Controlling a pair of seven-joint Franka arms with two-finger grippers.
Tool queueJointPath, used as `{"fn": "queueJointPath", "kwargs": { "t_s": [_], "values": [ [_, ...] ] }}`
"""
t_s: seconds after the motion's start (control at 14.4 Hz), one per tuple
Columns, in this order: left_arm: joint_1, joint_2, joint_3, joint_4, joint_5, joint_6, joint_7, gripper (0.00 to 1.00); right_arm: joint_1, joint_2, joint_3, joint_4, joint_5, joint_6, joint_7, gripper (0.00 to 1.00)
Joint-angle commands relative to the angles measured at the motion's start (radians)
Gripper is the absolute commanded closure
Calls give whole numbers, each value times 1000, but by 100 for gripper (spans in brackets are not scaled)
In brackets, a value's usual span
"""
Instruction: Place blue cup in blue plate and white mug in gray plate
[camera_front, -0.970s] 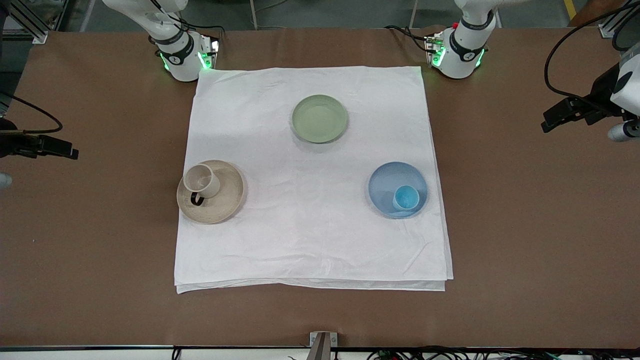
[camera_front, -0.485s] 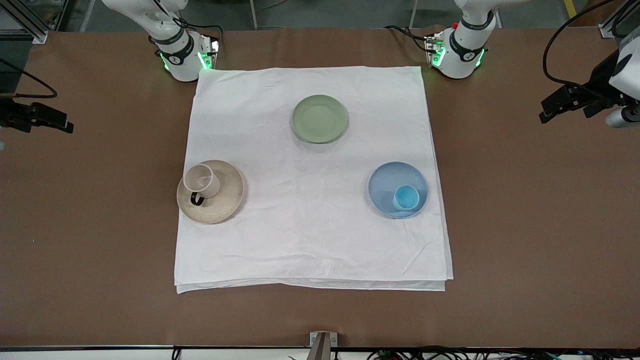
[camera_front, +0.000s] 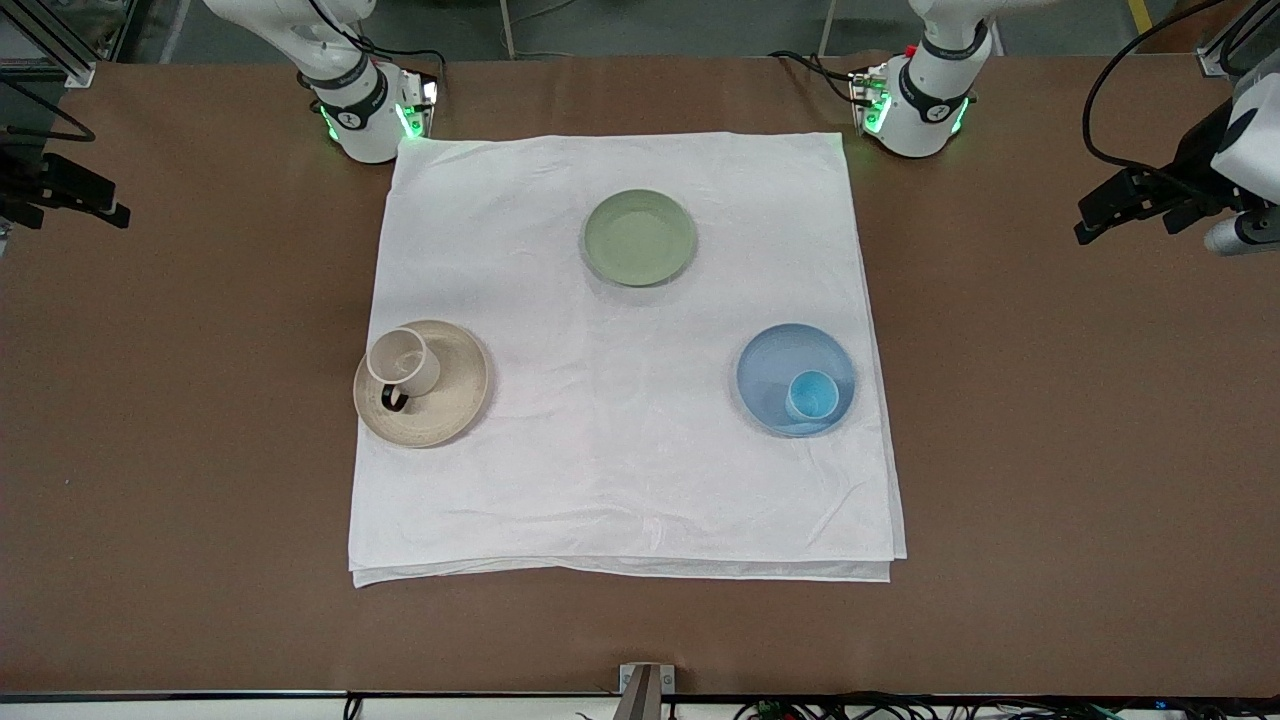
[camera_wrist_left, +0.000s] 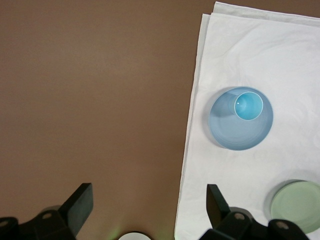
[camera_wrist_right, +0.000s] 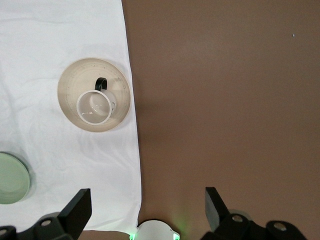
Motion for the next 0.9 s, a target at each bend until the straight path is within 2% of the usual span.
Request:
{"fn": "queueJointPath", "kwargs": {
  "t_s": [0.0,0.83],
  "values": [
    [1,-28,4,-20,-22,-7,18,0,6,-24,-6,-37,-6,38,-12,0],
    [-4,-14,-3,15,-13,-6,18,0,2,-29,-6,-51,-10,63,-64,0]
  ]
}}
